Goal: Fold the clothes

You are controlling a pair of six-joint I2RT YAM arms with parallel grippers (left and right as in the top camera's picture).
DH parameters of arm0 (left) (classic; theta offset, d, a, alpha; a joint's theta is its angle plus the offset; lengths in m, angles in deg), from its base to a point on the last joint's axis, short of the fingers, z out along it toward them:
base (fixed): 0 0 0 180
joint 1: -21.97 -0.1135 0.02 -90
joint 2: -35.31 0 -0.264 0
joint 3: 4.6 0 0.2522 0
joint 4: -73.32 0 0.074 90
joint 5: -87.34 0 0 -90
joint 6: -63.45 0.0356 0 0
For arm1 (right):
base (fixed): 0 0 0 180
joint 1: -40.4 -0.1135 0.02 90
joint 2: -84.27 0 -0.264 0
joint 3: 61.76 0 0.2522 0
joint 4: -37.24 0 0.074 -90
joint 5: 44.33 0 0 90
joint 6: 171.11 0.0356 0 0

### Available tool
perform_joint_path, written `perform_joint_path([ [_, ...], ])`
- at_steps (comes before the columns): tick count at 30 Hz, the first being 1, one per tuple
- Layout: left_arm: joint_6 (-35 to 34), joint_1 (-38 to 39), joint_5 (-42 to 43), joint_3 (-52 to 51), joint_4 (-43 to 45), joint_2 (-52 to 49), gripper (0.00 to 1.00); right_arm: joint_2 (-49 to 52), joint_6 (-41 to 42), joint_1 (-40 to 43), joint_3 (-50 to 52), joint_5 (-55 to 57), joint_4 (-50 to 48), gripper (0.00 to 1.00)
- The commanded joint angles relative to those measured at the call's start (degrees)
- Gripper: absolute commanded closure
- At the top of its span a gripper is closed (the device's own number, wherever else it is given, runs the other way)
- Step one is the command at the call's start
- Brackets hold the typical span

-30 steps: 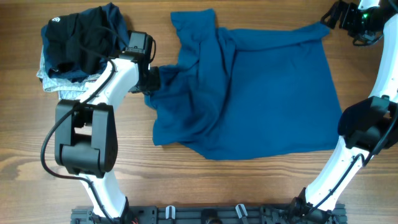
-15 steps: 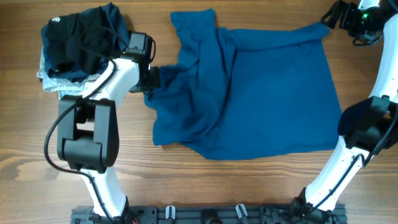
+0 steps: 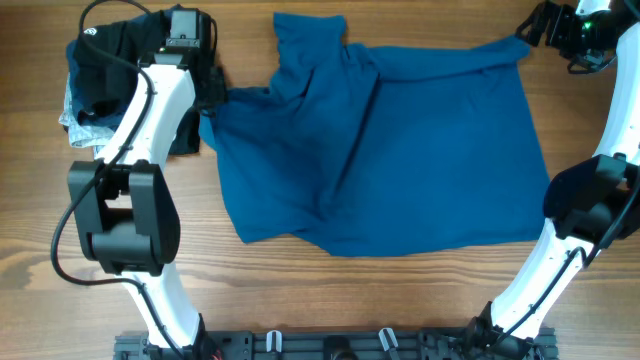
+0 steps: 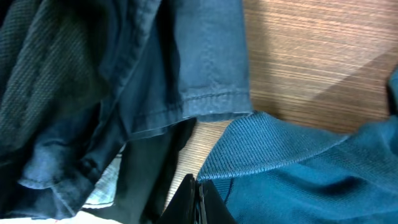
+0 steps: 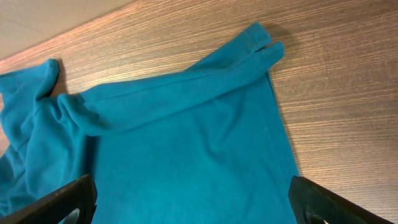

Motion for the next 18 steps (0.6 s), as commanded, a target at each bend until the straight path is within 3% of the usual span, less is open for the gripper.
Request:
perform_joint_path([
  [1,2.2,-1.4,-4.9,0.9,0.4,1.2,0.96,0.6,-1.2,-0.3,-0.2,-1.2,0.1,0.01],
  [9,3.3,-6.9,-5.6,2.0,0.8,1.2,0.96,0.6,-1.2,-0.3,-0.2,-1.2,0.3,0.01],
  [10,3.3,-7.1,-5.6,2.0,0.7,1.2,0.84,0.6,-1.2,-0.3,-0.2,-1.2,0.3,0.01],
  [12,3.3,-6.8,-5.5,2.0,0.7,1.3,0.2,0.6,-1.2,-0.3,-0.2,-1.1,0.3,0.03],
  [13,3.2,-6.4,-5.2,2.0,0.4,1.8,0.02,0.5,-1.1,-0.1,-0.2,-1.2,0.4,0.04],
  [18,-2.3,-4.5,0.6,6.0,-7.9,8.9,0.0,-3.8,-0.4,1.3,-0.2,-1.1,4.4,0.08],
])
